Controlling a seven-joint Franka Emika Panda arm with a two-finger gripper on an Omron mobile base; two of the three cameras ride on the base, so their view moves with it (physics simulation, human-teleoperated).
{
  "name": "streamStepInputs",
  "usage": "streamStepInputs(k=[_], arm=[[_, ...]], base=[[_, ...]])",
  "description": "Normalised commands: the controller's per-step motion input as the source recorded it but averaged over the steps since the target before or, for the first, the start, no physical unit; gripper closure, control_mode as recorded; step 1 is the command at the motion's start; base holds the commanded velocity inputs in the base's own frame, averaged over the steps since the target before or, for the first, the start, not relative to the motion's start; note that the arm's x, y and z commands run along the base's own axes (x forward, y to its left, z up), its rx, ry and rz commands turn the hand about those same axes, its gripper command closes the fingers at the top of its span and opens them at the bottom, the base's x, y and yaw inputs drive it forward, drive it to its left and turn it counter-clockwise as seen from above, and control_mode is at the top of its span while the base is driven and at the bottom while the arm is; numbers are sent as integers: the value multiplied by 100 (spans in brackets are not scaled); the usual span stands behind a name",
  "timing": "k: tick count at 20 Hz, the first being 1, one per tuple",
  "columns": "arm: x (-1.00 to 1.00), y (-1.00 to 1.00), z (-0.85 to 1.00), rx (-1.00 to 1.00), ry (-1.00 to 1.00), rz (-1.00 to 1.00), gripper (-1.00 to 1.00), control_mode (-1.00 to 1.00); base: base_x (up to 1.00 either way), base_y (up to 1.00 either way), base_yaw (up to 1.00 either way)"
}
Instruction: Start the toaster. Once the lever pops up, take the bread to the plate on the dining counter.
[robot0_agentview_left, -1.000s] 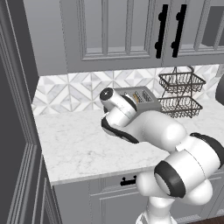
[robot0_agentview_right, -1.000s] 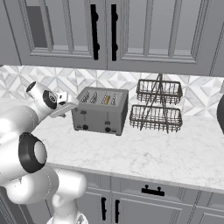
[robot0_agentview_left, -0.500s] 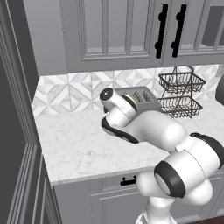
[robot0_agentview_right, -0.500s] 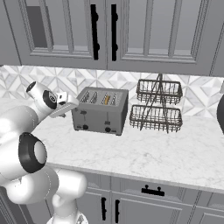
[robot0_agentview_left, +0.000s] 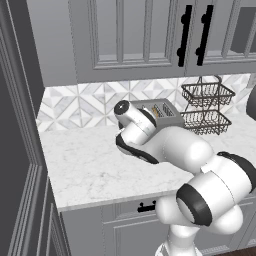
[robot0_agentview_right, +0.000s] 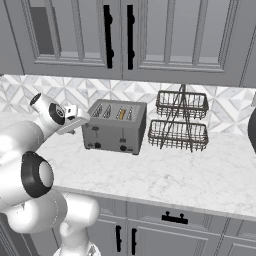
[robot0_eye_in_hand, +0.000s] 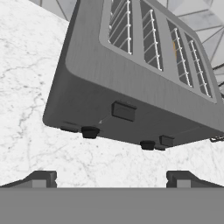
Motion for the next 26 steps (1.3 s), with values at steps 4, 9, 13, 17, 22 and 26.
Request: streamStepInputs(k=[4, 9, 13, 17, 22, 26], arm=[[0, 0, 0, 0, 0, 0, -100, -100], [0, 0, 0, 0, 0, 0, -100, -100], [0, 0, 0, 0, 0, 0, -100, -100], [0, 0, 0, 0, 0, 0, -100, -100], [0, 0, 0, 0, 0, 0, -100, -100], [0, 0, 0, 0, 0, 0, -100, -100]], base=[[0, 0, 0], [0, 0, 0], [0, 0, 0], [0, 0, 0], [0, 0, 0], [0, 0, 0]])
